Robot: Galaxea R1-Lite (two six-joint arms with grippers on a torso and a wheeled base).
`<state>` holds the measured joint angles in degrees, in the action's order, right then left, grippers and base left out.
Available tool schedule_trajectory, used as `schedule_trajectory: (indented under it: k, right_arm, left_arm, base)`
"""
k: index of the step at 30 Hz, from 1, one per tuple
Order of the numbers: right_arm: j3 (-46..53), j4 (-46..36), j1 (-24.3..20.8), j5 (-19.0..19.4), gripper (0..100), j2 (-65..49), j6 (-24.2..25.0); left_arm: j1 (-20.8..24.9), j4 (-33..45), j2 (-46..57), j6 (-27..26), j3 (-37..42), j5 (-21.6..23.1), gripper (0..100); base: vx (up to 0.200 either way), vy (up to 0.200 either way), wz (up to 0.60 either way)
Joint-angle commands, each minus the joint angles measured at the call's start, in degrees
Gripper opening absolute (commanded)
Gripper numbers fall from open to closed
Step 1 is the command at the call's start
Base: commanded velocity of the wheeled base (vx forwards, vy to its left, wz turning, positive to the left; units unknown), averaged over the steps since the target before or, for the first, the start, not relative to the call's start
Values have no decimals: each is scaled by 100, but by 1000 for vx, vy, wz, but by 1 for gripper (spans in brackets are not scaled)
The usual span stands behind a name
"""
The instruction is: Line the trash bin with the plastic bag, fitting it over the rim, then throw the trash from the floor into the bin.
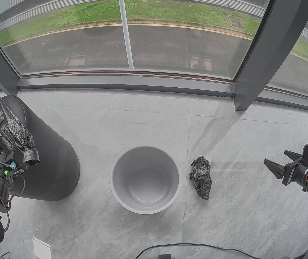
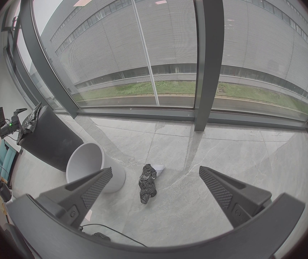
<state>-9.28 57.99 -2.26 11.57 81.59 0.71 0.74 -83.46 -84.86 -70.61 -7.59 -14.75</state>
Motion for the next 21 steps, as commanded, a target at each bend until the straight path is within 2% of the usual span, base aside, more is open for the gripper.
schedule_trajectory:
  k: [1,8,9,21]
  right_arm:
    - [5,2,-3,3,100,15,0]
    - [31,107,-3,3,100,120,0]
    - [31,125,-3,3,100,120,0]
    - [137,371,-3,3,100,305,-9]
  left_arm:
    - [-153,-74,-330,21,-93,-2,100]
    - [-241,-74,-409,82,-216,-2,100]
    - [-241,-83,-426,91,-216,-2,0]
    - [-233,-118,-356,214,-225,34,0]
  base:
    - [0,0,0]
    - [0,0,0]
    - [0,0,0]
    - [0,0,0]
